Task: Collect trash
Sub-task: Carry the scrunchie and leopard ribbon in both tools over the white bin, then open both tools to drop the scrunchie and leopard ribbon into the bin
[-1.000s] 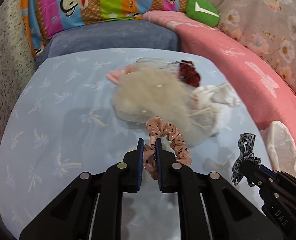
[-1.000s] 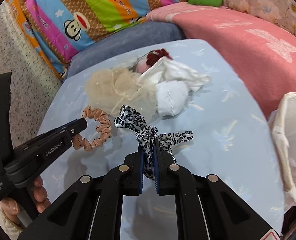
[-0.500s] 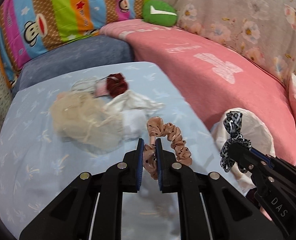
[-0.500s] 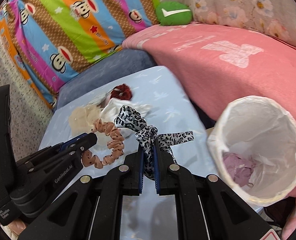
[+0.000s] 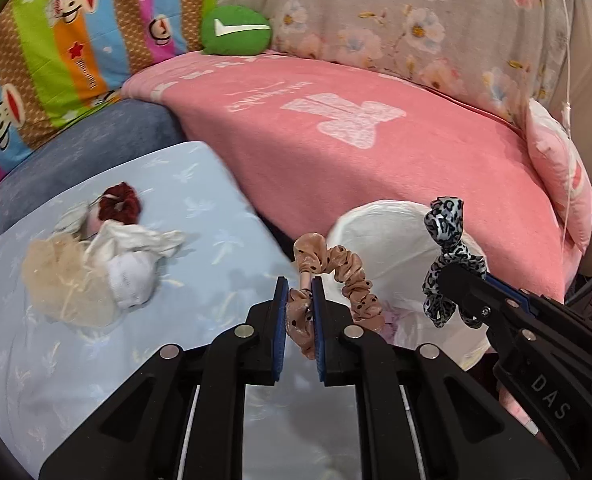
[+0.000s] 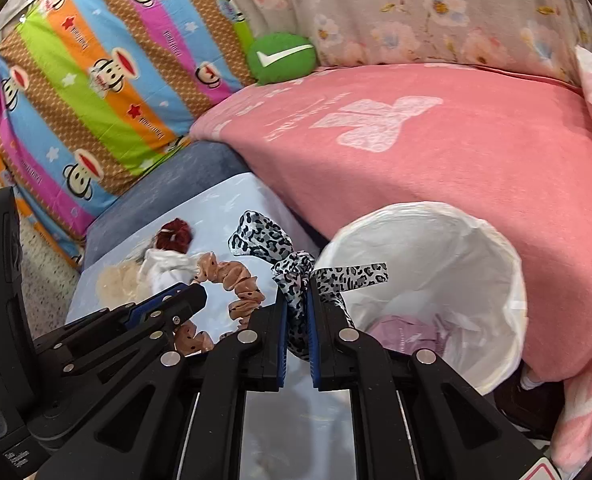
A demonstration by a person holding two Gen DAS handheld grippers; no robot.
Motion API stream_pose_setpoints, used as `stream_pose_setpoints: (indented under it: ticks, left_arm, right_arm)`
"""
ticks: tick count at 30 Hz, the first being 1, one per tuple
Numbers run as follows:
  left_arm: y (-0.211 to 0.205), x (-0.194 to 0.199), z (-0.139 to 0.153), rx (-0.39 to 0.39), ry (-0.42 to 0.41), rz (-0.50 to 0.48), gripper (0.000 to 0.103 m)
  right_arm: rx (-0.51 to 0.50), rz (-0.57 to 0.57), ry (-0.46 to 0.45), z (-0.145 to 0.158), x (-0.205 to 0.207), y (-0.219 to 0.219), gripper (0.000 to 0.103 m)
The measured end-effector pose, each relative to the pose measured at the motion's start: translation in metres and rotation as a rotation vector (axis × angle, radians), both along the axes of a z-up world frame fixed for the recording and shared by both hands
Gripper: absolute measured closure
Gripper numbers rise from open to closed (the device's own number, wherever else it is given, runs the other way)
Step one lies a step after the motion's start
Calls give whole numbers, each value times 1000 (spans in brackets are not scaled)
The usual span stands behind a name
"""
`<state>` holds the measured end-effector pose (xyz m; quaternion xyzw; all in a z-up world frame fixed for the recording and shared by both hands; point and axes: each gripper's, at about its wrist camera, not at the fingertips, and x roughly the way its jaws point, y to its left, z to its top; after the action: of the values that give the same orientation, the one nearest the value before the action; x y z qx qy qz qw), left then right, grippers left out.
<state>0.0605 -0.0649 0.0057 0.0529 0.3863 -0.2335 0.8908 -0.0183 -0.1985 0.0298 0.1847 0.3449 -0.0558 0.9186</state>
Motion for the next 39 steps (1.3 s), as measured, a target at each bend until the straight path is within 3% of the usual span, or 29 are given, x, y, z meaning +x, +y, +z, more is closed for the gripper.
stream_pose_setpoints:
  ticks: [11, 15, 18, 20, 22, 26, 39]
  left_arm:
    - [-59, 0, 0, 5, 8, -102, 90]
    - [-72, -1, 0, 1, 12, -129, 87]
    - [-78, 2, 0, 11, 13, -118, 67]
    - [-79, 2, 1, 12, 0, -103, 43]
    - [-79, 2, 1, 15, -15, -91, 38]
    - [-76, 4, -1, 26, -5, -67, 36]
    - [-61, 4, -4, 24, 10, -25, 36]
  right_arm:
    - [8, -103, 1, -2, -10, -51, 94]
    - [9, -129, 1, -1, -11, -64, 89]
    - [14, -148, 0, -1, -14, -71, 87]
    - [14, -162, -2, -1, -15, -74, 82]
    - [13, -177, -6, 0, -16, -78, 78]
    - [8, -186, -9, 0, -16, -80, 65]
    - [11, -159, 0, -4, -14, -73, 64]
